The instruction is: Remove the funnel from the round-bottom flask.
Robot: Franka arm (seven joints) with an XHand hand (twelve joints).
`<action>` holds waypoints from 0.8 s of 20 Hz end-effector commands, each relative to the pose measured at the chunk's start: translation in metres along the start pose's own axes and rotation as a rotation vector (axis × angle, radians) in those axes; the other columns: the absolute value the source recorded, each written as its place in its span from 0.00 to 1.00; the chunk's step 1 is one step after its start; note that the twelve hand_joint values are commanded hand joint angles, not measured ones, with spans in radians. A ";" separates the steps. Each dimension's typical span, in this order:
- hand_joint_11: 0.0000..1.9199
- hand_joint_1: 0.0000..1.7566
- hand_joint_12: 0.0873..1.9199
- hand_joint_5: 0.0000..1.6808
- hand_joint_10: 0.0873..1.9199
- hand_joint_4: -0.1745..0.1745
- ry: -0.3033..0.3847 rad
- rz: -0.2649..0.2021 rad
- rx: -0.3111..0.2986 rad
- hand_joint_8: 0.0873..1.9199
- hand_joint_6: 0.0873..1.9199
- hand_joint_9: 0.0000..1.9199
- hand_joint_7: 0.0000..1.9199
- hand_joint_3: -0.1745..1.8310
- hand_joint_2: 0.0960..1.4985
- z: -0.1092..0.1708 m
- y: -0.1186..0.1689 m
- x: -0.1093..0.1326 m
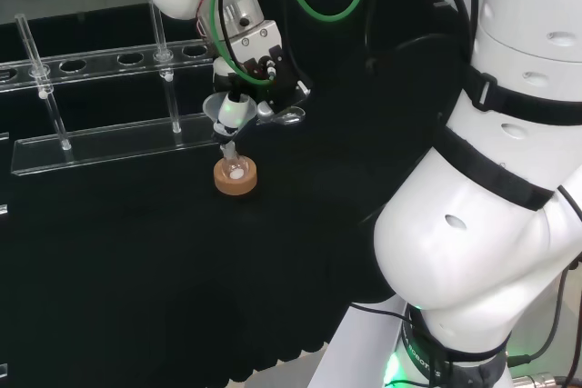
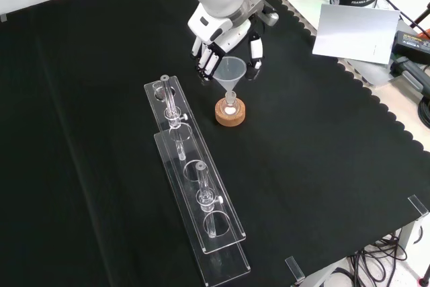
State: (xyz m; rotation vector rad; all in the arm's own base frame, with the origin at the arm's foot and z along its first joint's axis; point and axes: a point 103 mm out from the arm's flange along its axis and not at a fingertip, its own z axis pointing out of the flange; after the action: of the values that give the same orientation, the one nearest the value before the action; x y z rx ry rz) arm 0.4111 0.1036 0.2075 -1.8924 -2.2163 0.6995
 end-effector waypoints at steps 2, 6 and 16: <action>0.35 0.45 0.63 0.37 0.17 0.54 -0.030 0.010 0.030 0.30 0.25 0.55 0.34 0.35 0.44 -0.013 -0.003 0.000; 0.35 0.45 0.63 0.36 0.17 0.53 -0.037 0.016 0.014 0.31 0.26 0.55 0.33 0.35 0.43 -0.023 -0.011 0.000; 0.36 0.45 0.63 0.34 0.17 0.52 -0.062 0.044 -0.019 0.31 0.28 0.56 0.33 0.35 0.43 -0.056 -0.036 -0.003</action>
State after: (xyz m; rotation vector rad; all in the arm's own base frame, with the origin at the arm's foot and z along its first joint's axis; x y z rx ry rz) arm 0.4095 0.1113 0.2424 -1.9172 -2.2369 0.7408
